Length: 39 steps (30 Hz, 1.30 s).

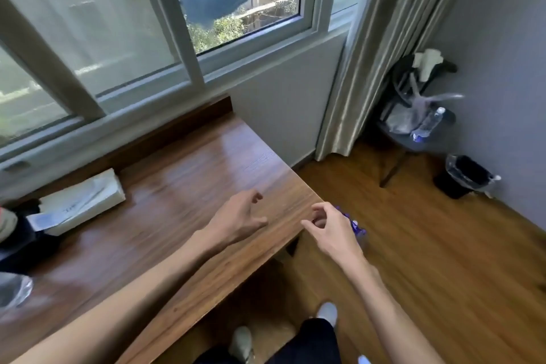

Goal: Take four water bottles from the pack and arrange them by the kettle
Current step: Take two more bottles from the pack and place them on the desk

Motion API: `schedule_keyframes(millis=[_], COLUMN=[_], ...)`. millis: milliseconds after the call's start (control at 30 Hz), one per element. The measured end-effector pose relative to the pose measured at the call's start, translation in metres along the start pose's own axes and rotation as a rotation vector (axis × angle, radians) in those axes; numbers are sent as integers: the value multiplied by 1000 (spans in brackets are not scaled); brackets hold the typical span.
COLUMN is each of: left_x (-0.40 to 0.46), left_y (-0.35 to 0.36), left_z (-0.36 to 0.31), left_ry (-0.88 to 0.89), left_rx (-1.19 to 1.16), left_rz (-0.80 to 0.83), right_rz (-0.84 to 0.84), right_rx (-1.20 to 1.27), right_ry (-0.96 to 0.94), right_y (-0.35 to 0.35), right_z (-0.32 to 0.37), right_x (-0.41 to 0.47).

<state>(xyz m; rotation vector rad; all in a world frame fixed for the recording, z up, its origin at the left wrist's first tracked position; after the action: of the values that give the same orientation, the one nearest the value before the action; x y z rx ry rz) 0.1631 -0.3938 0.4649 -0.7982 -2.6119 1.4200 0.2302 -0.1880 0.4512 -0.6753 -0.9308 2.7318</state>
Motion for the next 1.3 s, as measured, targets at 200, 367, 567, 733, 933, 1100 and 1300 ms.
schedule_keyframes(millis=[200, 367, 567, 733, 933, 1100, 1300], left_x=[77, 135, 204, 269, 346, 407, 462], left_y=[47, 83, 133, 182, 261, 351, 490], left_z=[-68, -110, -127, -115, -74, -19, 41], left_ry=[25, 18, -31, -123, -185, -237, -282], left_rx=[28, 36, 43, 50, 54, 79, 49], left_rz=[51, 108, 220, 365, 546, 605, 658], right_rz=[-20, 26, 137, 183, 178, 221, 250], right_rx=[-14, -13, -32, -47, 17, 88, 105], right_ry=[96, 173, 315, 445, 596, 711, 804], right_y=[-68, -109, -121, -110, -70, -8, 79], right_z=[-66, -117, -176, -223, -288, -361, -474], right_x=[49, 93, 150, 207, 285, 353, 433])
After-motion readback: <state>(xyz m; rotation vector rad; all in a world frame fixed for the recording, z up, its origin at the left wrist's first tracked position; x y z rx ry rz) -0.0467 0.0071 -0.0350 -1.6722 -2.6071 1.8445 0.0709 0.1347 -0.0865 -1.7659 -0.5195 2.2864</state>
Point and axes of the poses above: each hand's wrist, its own x-axis towards the middle knuckle, its own y-axis out of the palm, z = x × y, the point moved 6 cm from there along x, towards the middle knuckle, and after that the axes turned 8 degrees about y, right-handed, at the moved point
